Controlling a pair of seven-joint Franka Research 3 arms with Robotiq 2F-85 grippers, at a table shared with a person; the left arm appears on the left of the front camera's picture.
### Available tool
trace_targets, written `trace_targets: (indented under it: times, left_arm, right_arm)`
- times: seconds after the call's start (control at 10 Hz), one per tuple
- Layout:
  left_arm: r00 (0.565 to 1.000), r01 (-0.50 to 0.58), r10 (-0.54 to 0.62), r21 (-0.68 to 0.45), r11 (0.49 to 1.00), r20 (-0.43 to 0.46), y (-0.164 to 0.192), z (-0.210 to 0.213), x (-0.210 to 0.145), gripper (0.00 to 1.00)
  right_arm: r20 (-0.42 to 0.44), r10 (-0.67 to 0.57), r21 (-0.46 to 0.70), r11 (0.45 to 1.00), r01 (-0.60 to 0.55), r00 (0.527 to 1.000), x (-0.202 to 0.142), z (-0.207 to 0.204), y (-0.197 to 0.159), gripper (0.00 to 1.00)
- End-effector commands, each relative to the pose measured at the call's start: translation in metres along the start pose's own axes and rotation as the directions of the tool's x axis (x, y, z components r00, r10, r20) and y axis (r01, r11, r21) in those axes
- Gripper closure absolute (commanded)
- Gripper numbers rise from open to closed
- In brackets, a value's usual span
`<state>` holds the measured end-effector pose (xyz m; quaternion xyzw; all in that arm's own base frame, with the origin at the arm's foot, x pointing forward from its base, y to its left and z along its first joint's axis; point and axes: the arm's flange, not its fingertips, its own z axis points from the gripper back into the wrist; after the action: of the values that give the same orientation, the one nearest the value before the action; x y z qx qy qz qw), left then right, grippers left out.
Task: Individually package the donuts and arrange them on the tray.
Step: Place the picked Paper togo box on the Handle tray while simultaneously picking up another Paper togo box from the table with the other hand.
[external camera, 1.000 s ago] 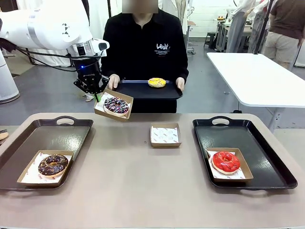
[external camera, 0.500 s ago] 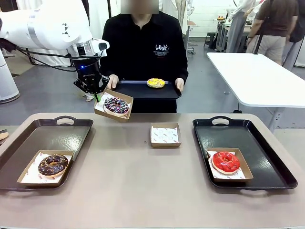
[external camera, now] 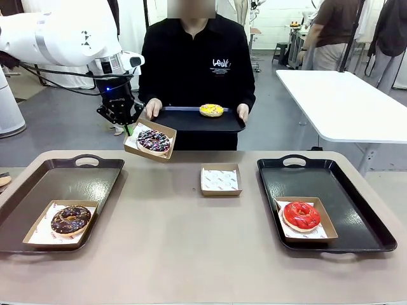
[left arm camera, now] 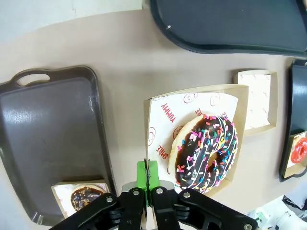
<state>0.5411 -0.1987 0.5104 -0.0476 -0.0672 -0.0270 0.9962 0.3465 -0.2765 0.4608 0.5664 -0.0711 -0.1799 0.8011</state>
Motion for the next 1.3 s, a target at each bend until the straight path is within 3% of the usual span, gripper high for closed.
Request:
trace_targets:
  times: [0.0,0.3,0.6,0.8,1.0,1.2]
  left_arm:
    - [0.999,0.028,-0.026,-0.081,0.996,0.021,0.045,0.019,-0.029,0.99]
    - [0.998,-0.067,0.068,-0.122,0.990,0.002,0.123,0.029,-0.058,0.99]
    - [0.990,-0.142,0.141,-0.080,0.987,-0.015,0.178,0.017,-0.084,0.99]
    - [0.987,-0.160,0.158,-0.049,0.986,-0.037,0.204,0.002,-0.085,0.99]
    - [0.986,-0.163,0.161,-0.034,0.986,-0.051,0.217,-0.015,-0.081,0.99]
    - [0.982,-0.178,0.177,-0.014,0.984,-0.062,0.227,-0.024,-0.078,0.99]
  right_arm:
    - [0.055,0.094,-0.067,0.994,-0.090,0.994,0.004,-0.025,0.056,0.00]
    - [0.003,0.174,-0.220,0.961,-0.169,0.985,0.004,-0.100,0.164,0.00]
    - [-0.043,0.301,-0.428,0.856,-0.290,0.953,-0.029,-0.208,0.227,0.00]
    - [-0.082,0.325,-0.535,0.783,-0.316,0.942,-0.042,-0.277,0.225,0.00]
    - [-0.162,0.272,-0.614,0.725,-0.313,0.948,-0.044,-0.337,0.193,0.00]
    - [-0.219,0.236,-0.669,0.670,-0.322,0.947,-0.050,-0.371,0.163,0.00]
